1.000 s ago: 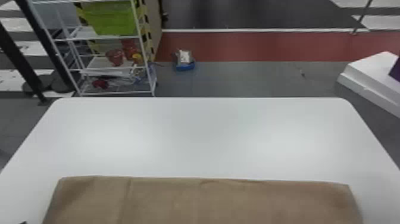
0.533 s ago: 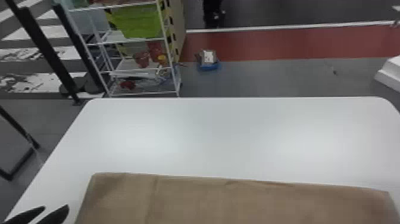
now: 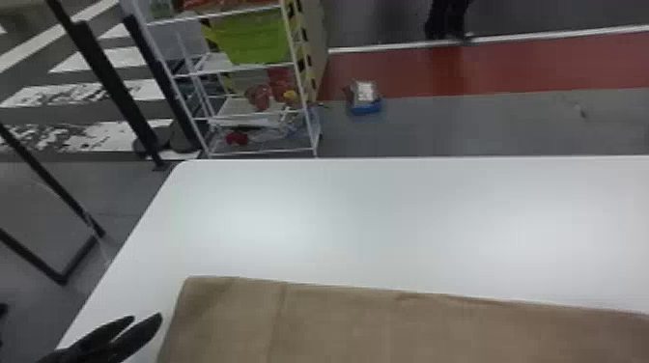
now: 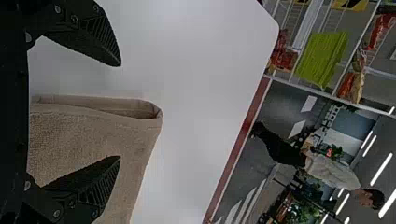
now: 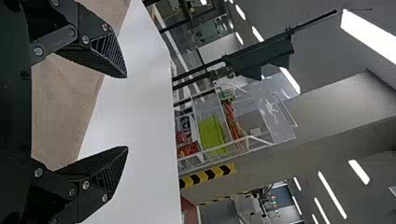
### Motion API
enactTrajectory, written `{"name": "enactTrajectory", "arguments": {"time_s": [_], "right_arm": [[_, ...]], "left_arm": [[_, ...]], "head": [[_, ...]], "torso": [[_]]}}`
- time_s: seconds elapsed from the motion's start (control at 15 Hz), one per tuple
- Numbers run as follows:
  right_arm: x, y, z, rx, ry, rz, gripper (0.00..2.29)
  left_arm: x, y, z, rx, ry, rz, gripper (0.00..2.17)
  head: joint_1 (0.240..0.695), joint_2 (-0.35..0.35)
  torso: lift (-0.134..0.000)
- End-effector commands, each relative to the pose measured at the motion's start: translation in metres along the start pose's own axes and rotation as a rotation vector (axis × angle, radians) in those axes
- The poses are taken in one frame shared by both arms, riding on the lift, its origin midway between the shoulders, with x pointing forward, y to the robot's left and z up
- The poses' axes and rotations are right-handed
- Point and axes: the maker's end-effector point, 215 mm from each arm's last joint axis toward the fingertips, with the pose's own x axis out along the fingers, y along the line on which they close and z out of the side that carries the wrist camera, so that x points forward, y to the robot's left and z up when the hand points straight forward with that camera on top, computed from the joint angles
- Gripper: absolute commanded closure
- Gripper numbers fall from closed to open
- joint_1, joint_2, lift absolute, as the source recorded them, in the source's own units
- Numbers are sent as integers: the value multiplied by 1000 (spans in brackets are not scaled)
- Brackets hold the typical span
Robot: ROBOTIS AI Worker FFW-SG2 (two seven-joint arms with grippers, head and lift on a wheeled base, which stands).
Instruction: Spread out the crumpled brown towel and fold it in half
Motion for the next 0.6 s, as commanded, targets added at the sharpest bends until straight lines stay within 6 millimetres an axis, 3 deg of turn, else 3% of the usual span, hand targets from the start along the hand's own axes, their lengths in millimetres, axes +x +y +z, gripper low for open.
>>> {"name": "enactTrajectory", "arguments": {"time_s": [0.0,0.2,0.47,0.53], "right_arm": [[36,29,-17,-80,45,40,404],[54,44,-27,-79,61,57,400],[59,57,-39,-85,97,62,404],[58,60,-40,-89,105,61,404]], "left_arm": [[3,2,2,-6,3,-31,215],[19,-8,4,-3,11,-90,215],[50,-38,2,24,42,-166,221],[53,-44,1,31,51,-180,329]], "head": [[695,282],[695,350],[695,350],[695,350]], "torso": [[-124],[-124],[-124],[-124]]}}
